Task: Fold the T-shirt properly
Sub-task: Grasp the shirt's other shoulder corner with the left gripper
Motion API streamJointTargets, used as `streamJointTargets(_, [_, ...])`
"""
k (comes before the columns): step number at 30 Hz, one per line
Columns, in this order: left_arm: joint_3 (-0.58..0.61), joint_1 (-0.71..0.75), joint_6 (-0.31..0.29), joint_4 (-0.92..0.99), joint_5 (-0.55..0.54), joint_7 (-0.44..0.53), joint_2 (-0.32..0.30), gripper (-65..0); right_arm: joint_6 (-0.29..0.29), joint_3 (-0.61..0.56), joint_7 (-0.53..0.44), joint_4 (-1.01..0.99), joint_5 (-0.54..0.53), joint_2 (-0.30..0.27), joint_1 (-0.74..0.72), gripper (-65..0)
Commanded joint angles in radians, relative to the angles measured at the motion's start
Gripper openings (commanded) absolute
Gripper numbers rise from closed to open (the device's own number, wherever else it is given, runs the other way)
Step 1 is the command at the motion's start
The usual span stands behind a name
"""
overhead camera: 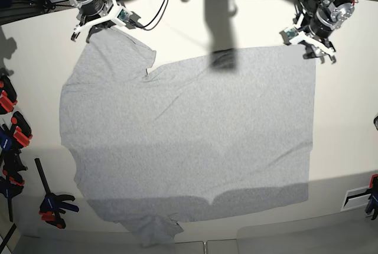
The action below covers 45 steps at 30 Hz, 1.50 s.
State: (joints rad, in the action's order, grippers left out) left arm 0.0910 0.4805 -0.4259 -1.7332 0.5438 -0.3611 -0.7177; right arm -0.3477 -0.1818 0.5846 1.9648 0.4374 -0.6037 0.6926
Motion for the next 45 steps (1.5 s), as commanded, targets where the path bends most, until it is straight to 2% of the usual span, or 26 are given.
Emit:
streamJointTargets(1, [-0.005, -0.004, -0.006, 0.008, 0.006, -0.004, -0.013, -34.5, 0.008, 0.005, -0.011, 0.019, 0.003, -0.011, 0.001, -65.0])
streamJointTargets(8, [-0.004, -0.055, -0.007, 0.101, 0.005, 0.066, 0.001, -34.5, 0.008, 0.005, -0.012, 0.019, 0.003, -0.011, 0.001, -65.0])
streamJointTargets(13, [-0.004, -0.052, -0.008, 0.132, 0.005, 0.154, 0.013, -34.9, 0.008, 0.005, -0.012, 0.019, 0.003, -0.011, 0.001, -65.0])
streamJointTargets(16, [-0.004, -0.051, -0.009, 0.132, 0.005, 0.17, 0.027, -42.8, 0.008, 0.005, -0.012, 0.019, 0.004, -0.011, 0.001, -65.0])
streamJointTargets(21, [-0.004, -0.051, -0.008, 0.132, 0.005, 0.277, 0.031, -59.1, 0.008, 0.005, -0.012, 0.019, 0.004, -0.011, 0.001, -65.0])
streamJointTargets(24, [-0.004, -0.048, -0.008, 0.132, 0.005, 0.264, 0.031, -63.0, 0.008, 0.005, -0.012, 0.019, 0.004, -0.011, 0.002, -65.0])
streamJointTargets(27, [-0.004, -0.046, -0.008, 0.132, 0.004, 0.257, 0.031, -63.1, 0.014, 0.005, -0.011, 0.019, 0.004, -0.011, 0.003, -65.0])
streamJointTargets(32, [-0.004, -0.046, -0.008, 0.132, -0.085, 0.257, 0.03, -64.1, 0.086, 0.005, -0.011, 0.024, 0.004, -0.011, 0.003, -65.0])
streamJointTargets(36, [-0.004, -0.046, -0.008, 0.132, -0.135, 0.257, 0.03, -65.0, 0.086, 0.005, 0.023, 0.054, 0.004, -0.011, 0.004, -65.0])
streamJointTargets(40, [-0.004, -0.046, -0.008, 0.128, -0.134, 0.249, 0.03, -65.0, 0.086, 0.005, 0.037, 0.089, 0.004, -0.011, 0.004, -65.0])
streamJointTargets(42, [-0.004, -0.045, -0.008, 0.118, -0.134, 0.215, 0.03, -65.0, 0.087, 0.005, 0.051, 0.105, 0.003, -0.011, 0.004, -65.0])
streamJointTargets(45, [-0.004, -0.045, -0.007, 0.086, -0.159, 0.09, 0.03, -65.0, 0.087, 0.005, 0.079, 0.127, 0.003, -0.011, 0.009, -65.0])
